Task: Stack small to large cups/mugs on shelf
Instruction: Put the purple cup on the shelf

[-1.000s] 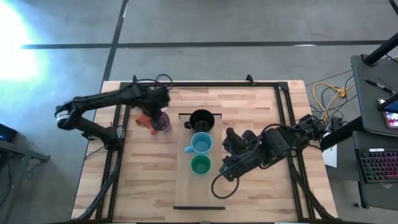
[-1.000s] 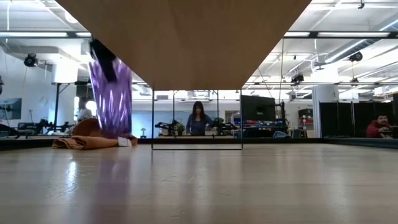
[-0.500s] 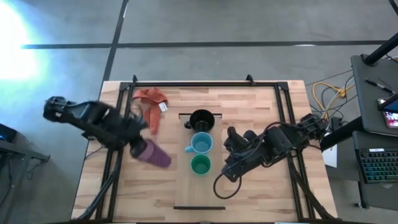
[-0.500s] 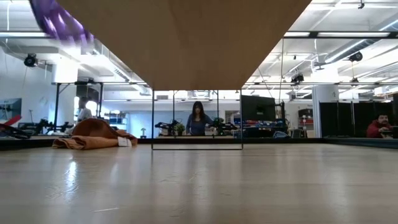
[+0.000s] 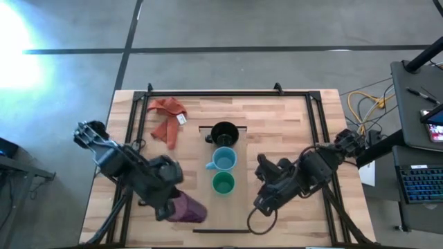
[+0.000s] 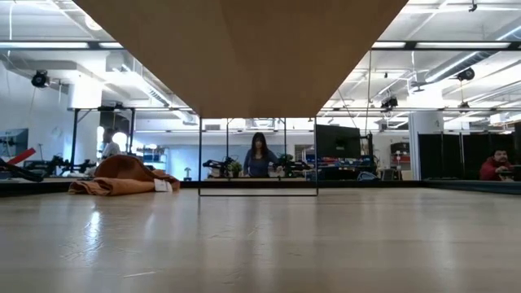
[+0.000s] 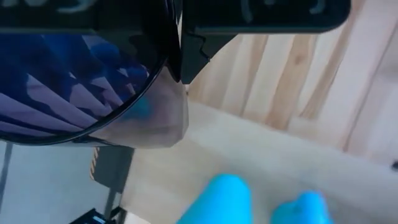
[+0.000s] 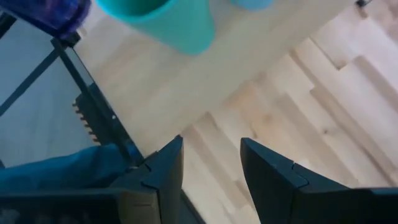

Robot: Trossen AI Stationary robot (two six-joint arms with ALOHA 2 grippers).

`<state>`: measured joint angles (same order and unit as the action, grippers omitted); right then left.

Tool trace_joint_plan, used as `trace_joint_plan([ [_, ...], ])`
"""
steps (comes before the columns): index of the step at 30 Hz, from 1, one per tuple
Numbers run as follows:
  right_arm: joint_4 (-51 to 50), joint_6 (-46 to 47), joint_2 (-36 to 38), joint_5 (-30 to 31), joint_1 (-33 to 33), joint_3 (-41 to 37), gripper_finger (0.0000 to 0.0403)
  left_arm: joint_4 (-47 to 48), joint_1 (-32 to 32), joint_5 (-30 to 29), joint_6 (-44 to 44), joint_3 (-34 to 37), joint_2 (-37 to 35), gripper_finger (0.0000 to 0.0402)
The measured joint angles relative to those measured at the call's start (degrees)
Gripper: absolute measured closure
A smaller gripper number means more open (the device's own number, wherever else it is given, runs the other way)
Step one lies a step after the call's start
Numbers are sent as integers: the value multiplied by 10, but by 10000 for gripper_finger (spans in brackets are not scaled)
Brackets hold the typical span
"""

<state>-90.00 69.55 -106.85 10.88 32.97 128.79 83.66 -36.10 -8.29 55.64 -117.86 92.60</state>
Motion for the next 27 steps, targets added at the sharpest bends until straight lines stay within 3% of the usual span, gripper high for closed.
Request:
trace_joint_plan([
  [5, 23, 52, -1, 4, 37, -35, 254, -6, 0, 1, -39, -46, 59, 401],
  [9, 101, 74, -1, 29, 56, -74, 259, -22, 9, -2, -60, -60, 87, 401],
  [17, 286, 66, -2, 39, 59, -167, 261, -61, 30, -27, -83, -63, 101, 402],
  [27, 372, 70, -2, 54, 59, -233, 263, -116, 39, -27, -100, -53, 118, 402],
])
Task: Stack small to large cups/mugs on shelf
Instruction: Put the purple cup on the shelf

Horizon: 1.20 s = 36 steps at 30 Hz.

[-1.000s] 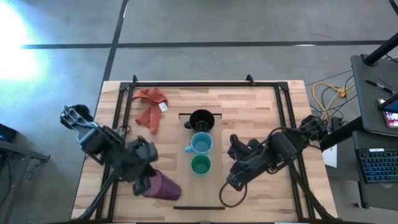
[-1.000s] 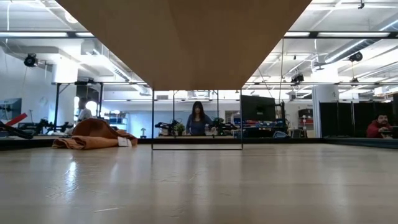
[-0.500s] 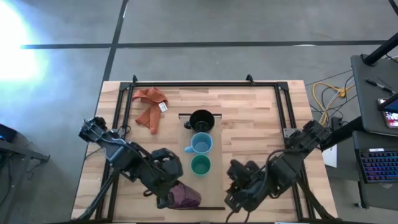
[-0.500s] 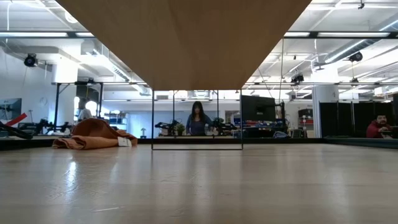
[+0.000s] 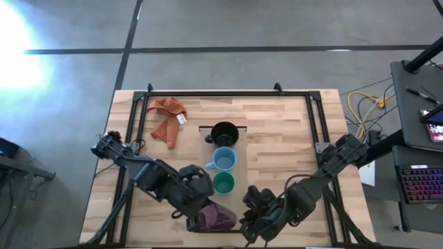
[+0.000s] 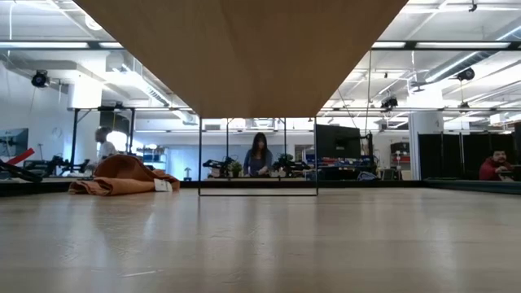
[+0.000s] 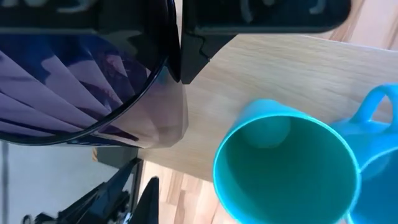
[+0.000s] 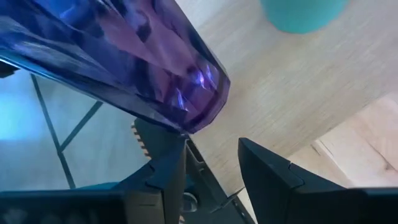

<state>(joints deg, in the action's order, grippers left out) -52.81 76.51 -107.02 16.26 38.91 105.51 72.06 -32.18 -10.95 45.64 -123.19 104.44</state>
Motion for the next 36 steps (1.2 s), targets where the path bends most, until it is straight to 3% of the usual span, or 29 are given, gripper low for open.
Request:
trace_joint_plan([
  [3, 9, 0, 0, 0, 2, -7, 279, 0, 0, 1, 3, 0, 7, 402],
  [10, 16, -18, 0, 2, 2, -10, 386, -6, 6, 5, 4, -1, 9, 402],
  [18, 117, -40, 0, 2, 1, -51, 394, -10, 15, 10, 5, 2, 9, 402],
  [26, 119, -34, 0, 1, 1, -64, 394, -18, 20, 12, 20, 8, 9, 398],
  [36, 122, -35, 0, 18, 0, -69, 394, -57, 23, 6, 20, 9, 11, 296],
])
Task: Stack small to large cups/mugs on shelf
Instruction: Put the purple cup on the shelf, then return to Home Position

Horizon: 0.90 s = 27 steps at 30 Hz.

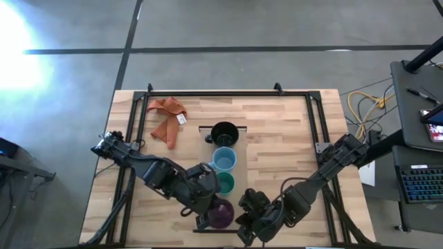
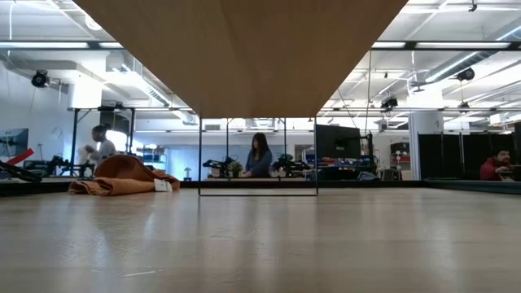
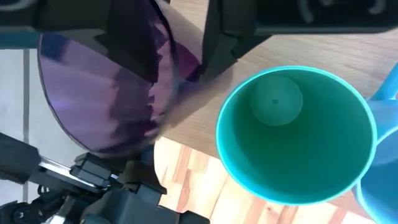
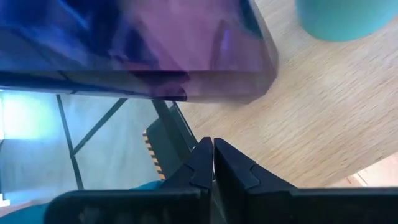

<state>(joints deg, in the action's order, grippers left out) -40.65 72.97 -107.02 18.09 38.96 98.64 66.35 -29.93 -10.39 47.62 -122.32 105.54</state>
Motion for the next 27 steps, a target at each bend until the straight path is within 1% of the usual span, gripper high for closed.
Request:
trace_joint_plan([
  [3, 5, 0, 0, 0, 0, -3, 394, 0, 0, 0, 0, 0, 0, 274],
  [5, 5, -2, 0, 0, 0, -4, 394, 0, 0, 0, 0, 0, 0, 269],
  [12, 6, 0, 0, 1, 0, -11, 394, -22, 4, -2, -5, 1, 0, 267],
  [21, 6, 0, 0, 1, 0, -12, 394, -14, 13, -11, -15, 5, -2, 267],
  [27, -3, -34, 19, 8, 0, -6, 394, -12, 13, -9, -15, -7, -25, 267],
])
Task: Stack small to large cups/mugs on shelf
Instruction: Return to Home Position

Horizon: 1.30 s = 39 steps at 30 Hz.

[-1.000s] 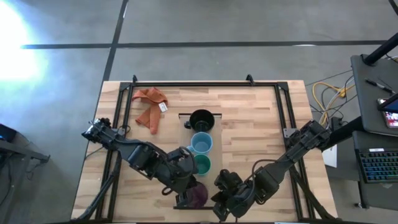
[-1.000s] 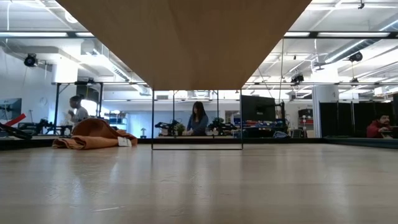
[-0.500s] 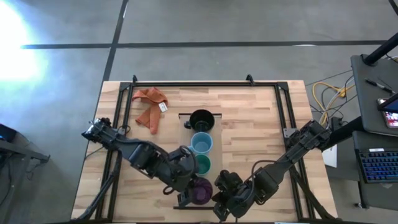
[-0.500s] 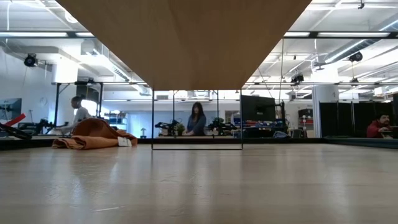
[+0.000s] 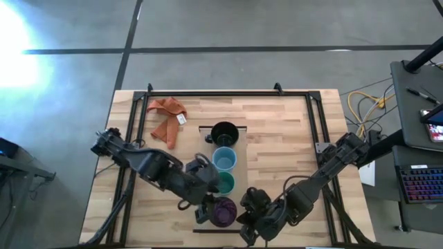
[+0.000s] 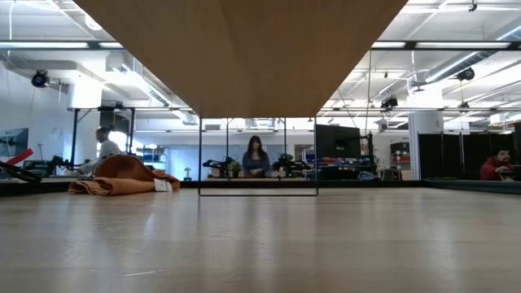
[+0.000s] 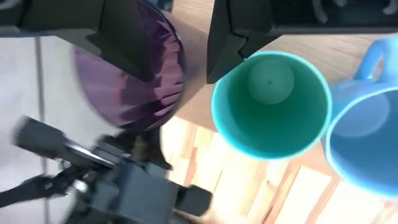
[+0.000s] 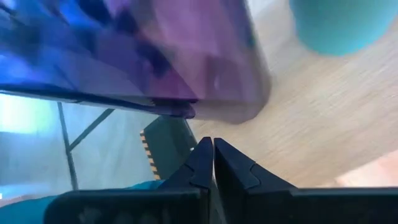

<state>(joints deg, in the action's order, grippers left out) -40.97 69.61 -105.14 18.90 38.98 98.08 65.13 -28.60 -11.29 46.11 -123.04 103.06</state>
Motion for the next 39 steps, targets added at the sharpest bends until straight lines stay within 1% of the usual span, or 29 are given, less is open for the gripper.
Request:
trace_joint_plan([
  [3, -52, -27, 31, 30, -1, 10, 394, 0, -1, 3, -12, -13, -16, 267],
  [6, -128, -52, 81, 45, -5, 29, 394, -1, -1, 45, -58, -24, -49, 267],
  [8, -170, -45, 123, 33, -6, 45, 394, -5, 1, 80, -13, -28, -79, 267],
  [9, -182, -31, 146, 19, -7, 52, 394, -14, -1, 83, -12, -28, -95, 267],
  [10, -181, -7, 167, 7, -7, 58, 394, -39, -10, 74, -31, -23, -108, 267],
  [11, -169, 13, 188, 14, -4, 60, 394, -72, -25, 49, -56, -17, -120, 267],
  [12, -146, -9, 205, 37, 7, 60, 394, -102, -44, 14, -84, -7, -133, 267],
  [13, -97, -84, 219, 70, 27, 59, 394, -125, -66, -10, -122, 7, -143, 267],
  [14, -28, -193, 230, 95, 53, 54, 394, -143, -86, -20, -164, 23, -151, 267],
  [15, 33, -285, 238, 121, 82, 44, 394, -168, -105, -42, -189, 44, -157, 267],
  [16, 80, -339, 243, 146, 102, 31, 394, -201, -124, -70, -202, 73, -165, 267],
  [18, 143, -390, 252, 154, 124, -5, 394, -284, -160, -114, -243, 148, -185, 267],
  [19, 168, -404, 258, 156, 131, -35, 394, -344, -168, -126, -268, 195, -199, 267],
  [21, 255, -426, 274, 172, 132, -113, 394, -481, -170, -132, -319, 299, -235, 267],
  [22, 305, -441, 283, 167, 122, -158, 394, -562, -168, -128, -350, 358, -260, 267],
  [23, 356, -463, 294, 143, 105, -206, 394, -625, -162, -113, -380, 413, -288, 267],
  [24, 407, -487, 310, 92, 82, -248, 394, -664, -150, -98, -404, 460, -319, 267],
  [26, 470, -525, 368, -45, 24, -314, 394, -698, -104, -63, -428, 534, -390, 267],
  [27, 486, -530, 404, -98, -7, -336, 394, -698, -76, -51, -432, 560, -427, 267],
  [28, 490, -529, 440, -121, -36, -353, 394, -697, -49, -36, -433, 582, -462, 267],
  [30, 445, -518, 500, -123, -82, -390, 394, -682, 0, -7, -434, 612, -519, 267],
  [33, 401, -531, 558, -130, -135, -455, 394, -593, 67, 17, -405, 656, -599, 267],
  [34, 401, -539, 577, -134, -148, -476, 394, -582, 88, 20, -395, 675, -622, 267],
  [36, 444, -555, 623, -131, -169, -507, 394, -592, 118, 33, -383, 721, -665, 267],
  [39, 475, -559, 664, -124, -189, -560, 394, -614, 130, 41, -361, 798, -718, 267],
])
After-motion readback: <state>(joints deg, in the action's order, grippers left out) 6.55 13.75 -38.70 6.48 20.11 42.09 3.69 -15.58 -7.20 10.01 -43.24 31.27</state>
